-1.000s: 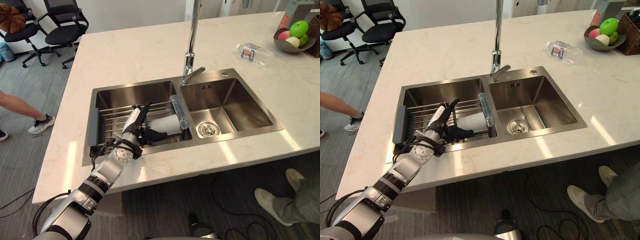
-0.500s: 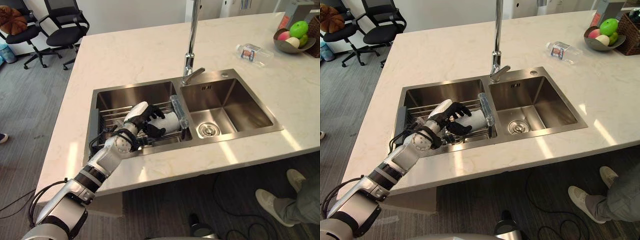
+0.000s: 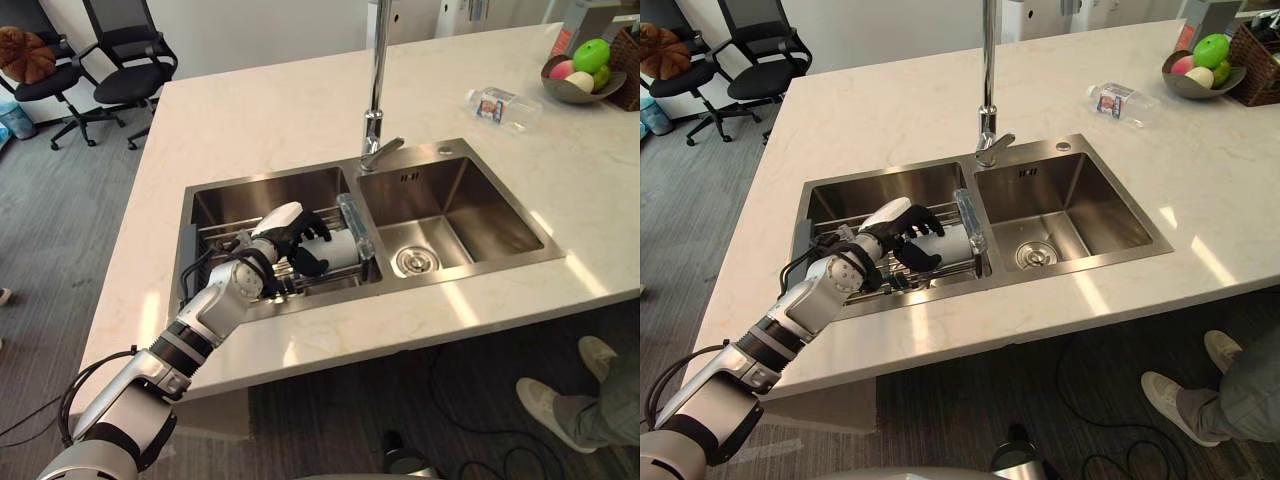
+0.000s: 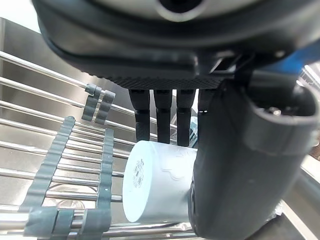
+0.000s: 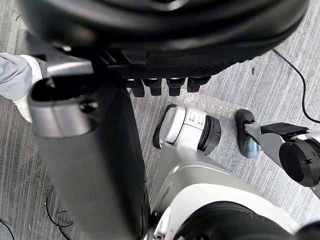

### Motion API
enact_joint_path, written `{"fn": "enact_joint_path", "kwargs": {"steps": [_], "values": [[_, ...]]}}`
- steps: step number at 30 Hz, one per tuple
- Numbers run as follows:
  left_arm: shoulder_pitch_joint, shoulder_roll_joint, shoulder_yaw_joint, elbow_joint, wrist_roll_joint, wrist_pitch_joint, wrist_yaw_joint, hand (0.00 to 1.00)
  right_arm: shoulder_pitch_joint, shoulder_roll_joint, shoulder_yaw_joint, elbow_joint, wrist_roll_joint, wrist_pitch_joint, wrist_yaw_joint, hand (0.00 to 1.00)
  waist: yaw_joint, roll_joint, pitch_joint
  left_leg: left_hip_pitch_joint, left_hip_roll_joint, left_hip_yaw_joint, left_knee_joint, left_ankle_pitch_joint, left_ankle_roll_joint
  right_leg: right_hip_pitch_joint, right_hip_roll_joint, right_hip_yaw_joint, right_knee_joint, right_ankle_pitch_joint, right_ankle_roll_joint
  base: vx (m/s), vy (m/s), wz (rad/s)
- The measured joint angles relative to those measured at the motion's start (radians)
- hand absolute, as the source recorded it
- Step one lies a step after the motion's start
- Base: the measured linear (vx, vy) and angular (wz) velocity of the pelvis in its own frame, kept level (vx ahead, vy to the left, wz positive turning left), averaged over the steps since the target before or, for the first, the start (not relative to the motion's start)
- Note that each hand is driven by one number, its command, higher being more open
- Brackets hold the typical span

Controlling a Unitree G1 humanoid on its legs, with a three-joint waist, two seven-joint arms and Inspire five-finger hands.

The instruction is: Walk over to the sink, pick up the cup, carry it to the dishwasher, place the cup inside the dishwasher, then close the dishwasher door

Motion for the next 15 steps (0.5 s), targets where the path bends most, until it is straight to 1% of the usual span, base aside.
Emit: {"fn": "enact_joint_path", "kwargs": {"steps": [6, 10, 15], "values": [[-0.001, 0.003, -0.022, 0.003, 0.001, -0.001, -0.008, 1.0, 0.0, 0.0, 0.001, -0.005, 0.0, 0.0, 0.0, 1.0, -0.007, 0.003, 0.0, 0.0, 0.001, 0.0, 0.0, 0.001, 0.0, 0.0, 0.0, 0.0, -0.001, 0.0, 0.0, 0.0, 0.0, 0.0], [0.009, 0.012, -0.039, 0.005, 0.0, -0.001, -0.057, 1.0, 0.0, -0.004, 0.003, -0.011, 0.0, 0.0, -0.002, 1.0, -0.005, 0.006, 0.002, 0.0, 0.0, -0.001, -0.001, 0.001, -0.001, 0.0, 0.0, -0.002, -0.003, 0.0, 0.0, 0.0, 0.0, 0.0], [0.02, 0.01, -0.04, 0.005, 0.0, -0.006, -0.055, 1.0, 0.0, -0.008, 0.012, -0.012, 0.0, 0.0, -0.003, 1.0, -0.006, 0.005, 0.002, 0.0, 0.001, -0.001, -0.001, 0.001, -0.001, 0.0, -0.001, -0.002, -0.002, 0.0, 0.0, 0.0, 0.0, 0.0]]}}
